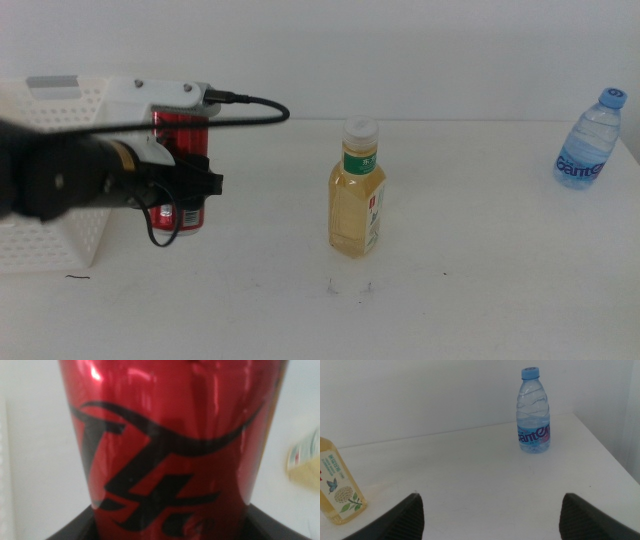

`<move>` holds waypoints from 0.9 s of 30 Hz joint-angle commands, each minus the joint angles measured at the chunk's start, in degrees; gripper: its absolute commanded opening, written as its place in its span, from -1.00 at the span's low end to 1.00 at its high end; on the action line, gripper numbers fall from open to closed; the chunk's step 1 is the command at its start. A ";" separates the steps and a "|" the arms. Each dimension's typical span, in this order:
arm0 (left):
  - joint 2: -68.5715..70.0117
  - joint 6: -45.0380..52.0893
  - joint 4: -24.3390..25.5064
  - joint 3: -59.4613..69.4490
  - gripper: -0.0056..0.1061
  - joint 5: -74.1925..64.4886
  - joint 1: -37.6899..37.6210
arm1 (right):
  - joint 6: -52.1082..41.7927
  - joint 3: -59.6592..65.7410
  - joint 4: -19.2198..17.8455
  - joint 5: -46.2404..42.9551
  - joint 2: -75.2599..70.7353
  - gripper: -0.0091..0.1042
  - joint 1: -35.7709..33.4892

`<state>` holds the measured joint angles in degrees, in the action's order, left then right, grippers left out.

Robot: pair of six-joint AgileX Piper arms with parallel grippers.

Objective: Use arms to grab the bottles and put them into the dustbin to the left of the table.

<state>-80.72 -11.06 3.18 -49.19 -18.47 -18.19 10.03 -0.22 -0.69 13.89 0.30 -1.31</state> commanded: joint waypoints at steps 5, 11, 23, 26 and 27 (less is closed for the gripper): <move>-0.76 15.41 -10.59 -13.03 -0.72 -22.14 3.51 | -0.45 0.22 -0.59 -0.34 -0.30 0.59 0.31; -4.62 23.39 -13.78 -26.59 -0.72 -38.18 14.98 | -0.45 0.22 -0.59 -0.34 -0.30 0.59 0.31; -20.51 30.85 -11.39 -48.16 -0.72 -51.50 33.66 | -0.45 0.22 -0.59 -0.34 -0.30 0.59 0.31; -24.96 31.57 -10.68 -49.99 -0.72 -51.50 34.46 | -0.45 0.22 -0.59 -0.34 -0.30 0.59 0.31; -26.32 31.57 -10.41 -50.13 -0.72 -51.50 34.76 | -0.45 0.22 -0.59 -0.34 -0.30 0.59 0.31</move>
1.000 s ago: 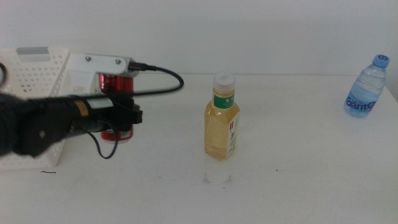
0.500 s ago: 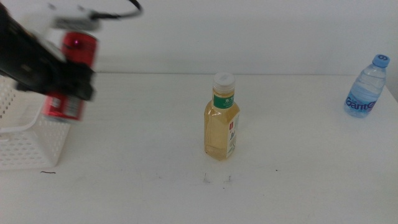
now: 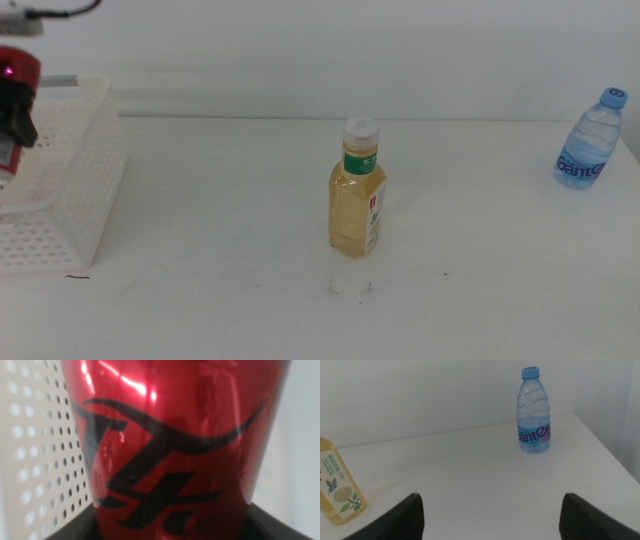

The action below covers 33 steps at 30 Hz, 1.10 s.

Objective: Use arms to grab the bottles and put them into the dustbin to the left of the table.

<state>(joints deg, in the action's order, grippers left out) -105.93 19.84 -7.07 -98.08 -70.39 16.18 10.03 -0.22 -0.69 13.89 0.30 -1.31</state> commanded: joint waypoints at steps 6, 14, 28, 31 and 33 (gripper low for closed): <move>-6.72 0.20 1.69 -1.33 -0.71 2.86 0.39 | -0.45 0.22 -0.59 -0.34 -0.30 0.59 0.31; -9.72 -1.70 5.01 -1.22 -0.02 4.27 0.39 | -0.45 0.22 -0.59 -0.34 -0.30 0.59 0.31; -0.35 -5.04 5.13 0.63 0.78 3.82 -2.64 | 0.89 0.22 -0.59 -0.34 -0.30 0.59 0.31; 9.82 -6.01 4.59 6.61 0.78 9.34 -6.60 | 0.89 0.22 -0.59 -0.34 -0.30 0.59 0.31; 18.68 -5.68 4.03 14.42 0.78 18.25 -11.26 | 0.89 0.22 -0.59 -0.34 -0.30 0.59 0.31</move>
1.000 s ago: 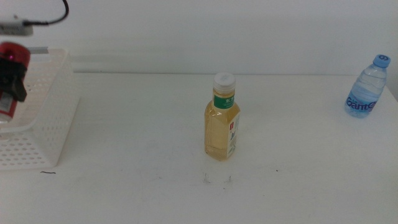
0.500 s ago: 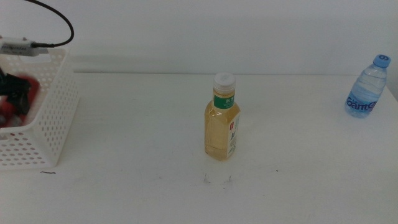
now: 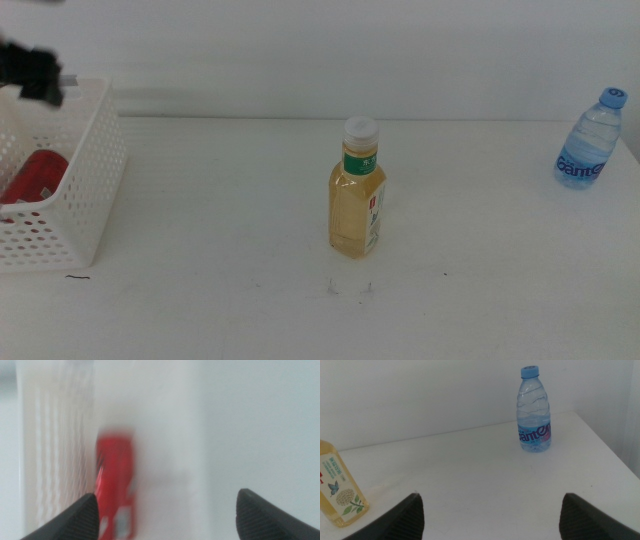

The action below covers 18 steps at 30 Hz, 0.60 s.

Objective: Use arms to grab the bottles and put them into the dustbin to the left of the table.

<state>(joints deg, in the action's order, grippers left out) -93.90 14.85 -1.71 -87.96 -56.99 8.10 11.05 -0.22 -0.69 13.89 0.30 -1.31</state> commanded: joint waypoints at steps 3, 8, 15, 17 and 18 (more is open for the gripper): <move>19.66 0.31 -1.97 20.08 0.78 24.75 -11.52 | -0.13 0.22 -0.59 -0.34 -0.30 0.59 0.31; 36.33 -0.27 -6.32 51.50 0.78 63.60 -24.26 | -0.13 0.22 -0.59 -0.34 -0.30 0.59 0.31; 43.34 -10.86 1.71 78.65 0.78 94.80 -38.42 | -0.13 0.22 -0.59 -0.34 -0.30 0.59 0.31; 42.14 -11.32 2.27 82.28 0.78 99.22 -41.08 | -0.13 0.22 -0.59 -0.34 -0.30 0.59 0.31; 41.19 -12.14 2.14 83.60 0.78 100.02 -42.01 | -0.13 0.22 -0.59 -0.34 -0.30 0.59 0.31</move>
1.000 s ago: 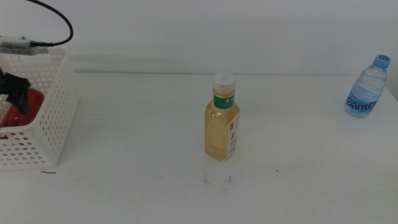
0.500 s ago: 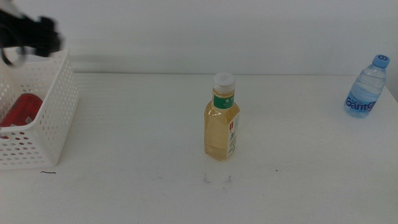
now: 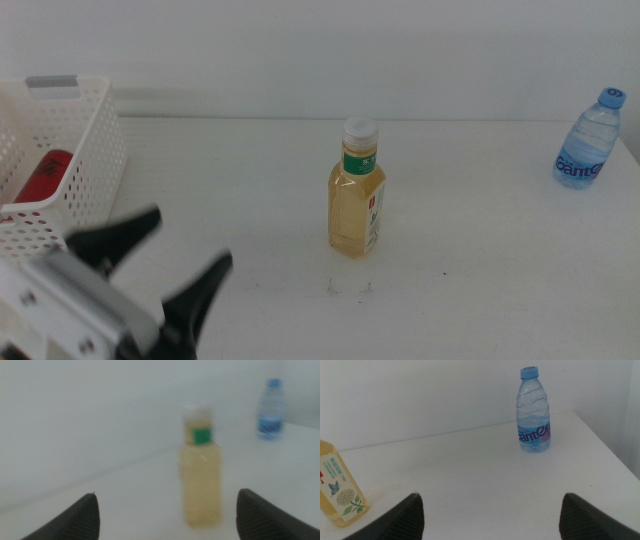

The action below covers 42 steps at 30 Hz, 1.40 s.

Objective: Use arms to grab the bottles and put them into the dustbin to the left of the table.

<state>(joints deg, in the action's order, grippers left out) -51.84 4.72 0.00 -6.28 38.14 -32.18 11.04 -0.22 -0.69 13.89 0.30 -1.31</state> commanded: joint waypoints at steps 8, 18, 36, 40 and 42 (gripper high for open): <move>-14.17 -7.03 1.66 3.51 0.78 13.33 -2.67 | -0.13 0.22 -0.59 -0.34 -0.30 0.59 0.31; -36.95 -13.82 7.77 -6.23 0.78 24.04 -2.67 | -0.13 0.22 -0.59 -0.34 -0.30 0.59 0.31; -56.70 -8.81 -14.60 -22.80 0.78 26.29 -12.26 | -0.13 0.22 -0.59 -0.34 -0.30 0.59 0.31; -56.96 -6.03 -19.01 -24.14 0.78 26.01 -14.13 | -0.13 0.22 -0.59 -0.34 -0.30 0.59 0.31; -56.96 -6.03 -19.05 -24.67 0.78 25.72 -14.02 | -0.13 0.22 -0.59 -0.34 -0.30 0.59 0.31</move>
<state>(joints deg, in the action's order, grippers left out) -108.78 -1.73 -17.22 -30.41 63.30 -45.82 11.04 -0.22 -0.69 13.89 0.30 -1.31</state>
